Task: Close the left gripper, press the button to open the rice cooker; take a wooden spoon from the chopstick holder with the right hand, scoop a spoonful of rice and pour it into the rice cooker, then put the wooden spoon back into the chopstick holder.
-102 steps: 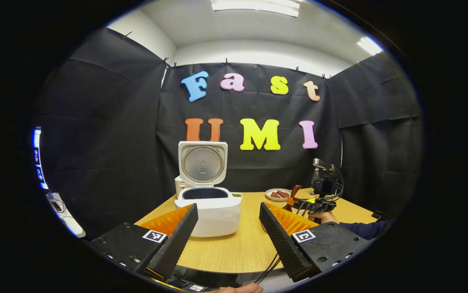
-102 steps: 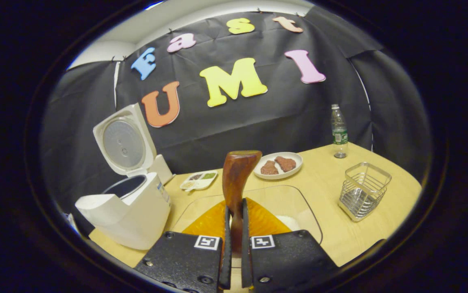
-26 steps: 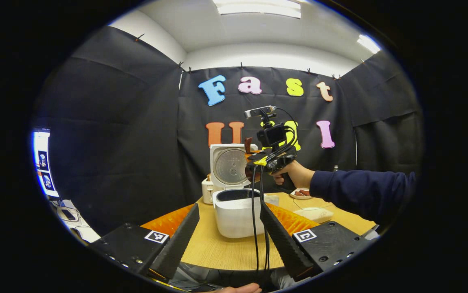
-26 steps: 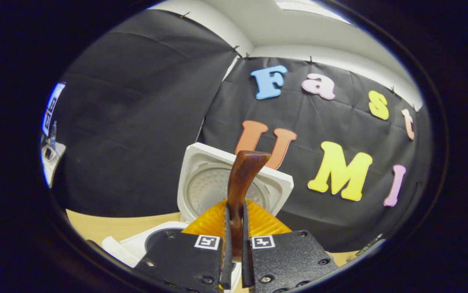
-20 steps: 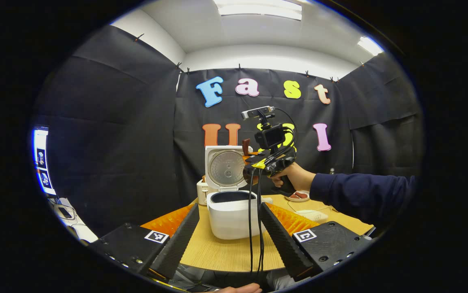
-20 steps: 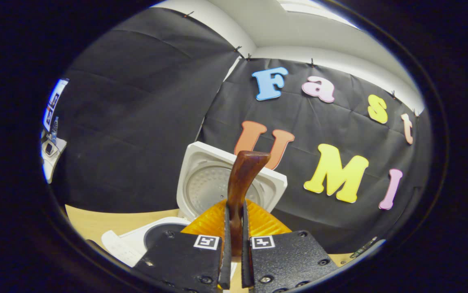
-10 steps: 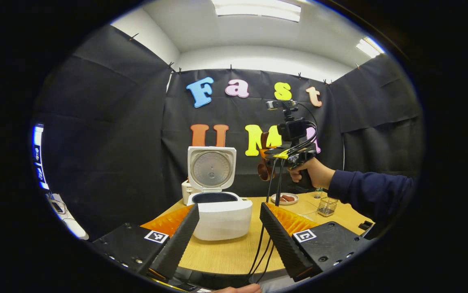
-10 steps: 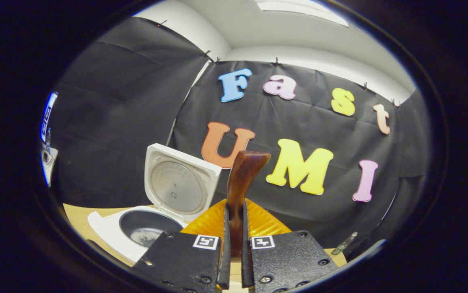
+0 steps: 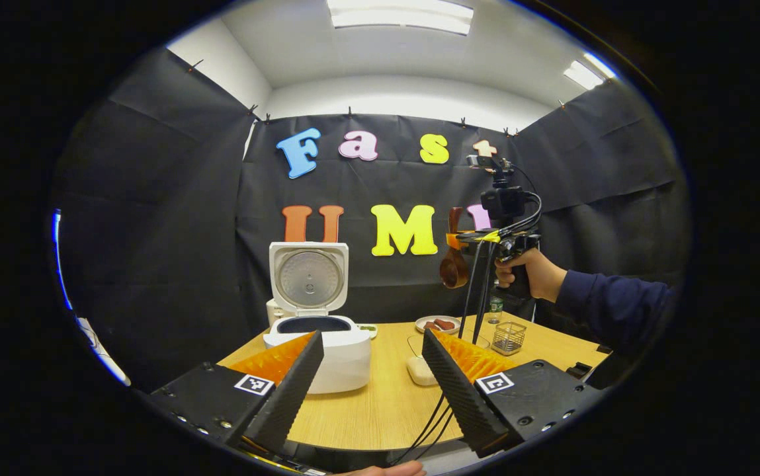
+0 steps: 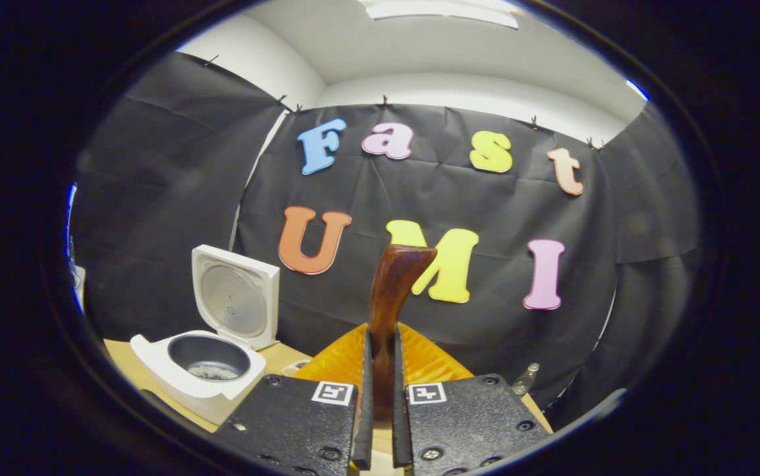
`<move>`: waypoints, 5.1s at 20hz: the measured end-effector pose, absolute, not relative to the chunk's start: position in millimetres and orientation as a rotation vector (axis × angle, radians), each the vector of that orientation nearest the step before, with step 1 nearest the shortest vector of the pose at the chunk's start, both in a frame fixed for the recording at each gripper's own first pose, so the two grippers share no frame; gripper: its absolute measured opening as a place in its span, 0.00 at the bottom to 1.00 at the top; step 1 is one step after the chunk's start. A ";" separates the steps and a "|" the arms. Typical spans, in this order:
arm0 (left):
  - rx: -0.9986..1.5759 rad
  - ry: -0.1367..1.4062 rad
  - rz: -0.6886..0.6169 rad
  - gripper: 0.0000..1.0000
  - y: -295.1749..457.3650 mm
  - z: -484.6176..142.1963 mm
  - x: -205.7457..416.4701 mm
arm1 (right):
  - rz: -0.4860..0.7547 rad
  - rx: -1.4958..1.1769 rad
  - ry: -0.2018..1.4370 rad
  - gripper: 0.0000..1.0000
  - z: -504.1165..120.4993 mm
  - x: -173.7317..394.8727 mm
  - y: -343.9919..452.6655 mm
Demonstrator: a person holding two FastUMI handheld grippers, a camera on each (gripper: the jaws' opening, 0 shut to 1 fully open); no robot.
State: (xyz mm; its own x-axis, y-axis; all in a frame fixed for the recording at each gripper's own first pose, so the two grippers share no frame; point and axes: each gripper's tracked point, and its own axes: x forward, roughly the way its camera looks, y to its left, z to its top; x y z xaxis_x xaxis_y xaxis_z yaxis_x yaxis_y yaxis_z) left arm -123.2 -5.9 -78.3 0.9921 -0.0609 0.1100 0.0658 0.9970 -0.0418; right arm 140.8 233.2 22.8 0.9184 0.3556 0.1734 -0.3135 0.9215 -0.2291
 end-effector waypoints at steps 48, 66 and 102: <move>-0.067 -0.034 -0.048 0.96 -28.5 -53.6 26.4 | 0.118 0.077 -0.075 0.94 -72.7 110.3 8.2; 0.022 -0.113 0.211 0.95 152.3 38.2 208.6 | 0.208 -0.067 -0.071 0.94 -59.7 84.4 38.2; -0.096 0.089 0.276 0.98 179.0 -4.3 292.1 | 0.208 0.059 -0.112 1.00 -83.4 -13.0 36.1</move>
State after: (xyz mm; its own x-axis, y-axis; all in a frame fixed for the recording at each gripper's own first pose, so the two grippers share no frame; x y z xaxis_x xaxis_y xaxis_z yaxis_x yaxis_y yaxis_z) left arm 292.1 179.0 -4.3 0.9583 0.2674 -0.1007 -0.2759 0.9577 -0.0820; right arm -13.0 36.1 -83.4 0.9722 0.2028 0.1172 -0.2094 0.9767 0.0470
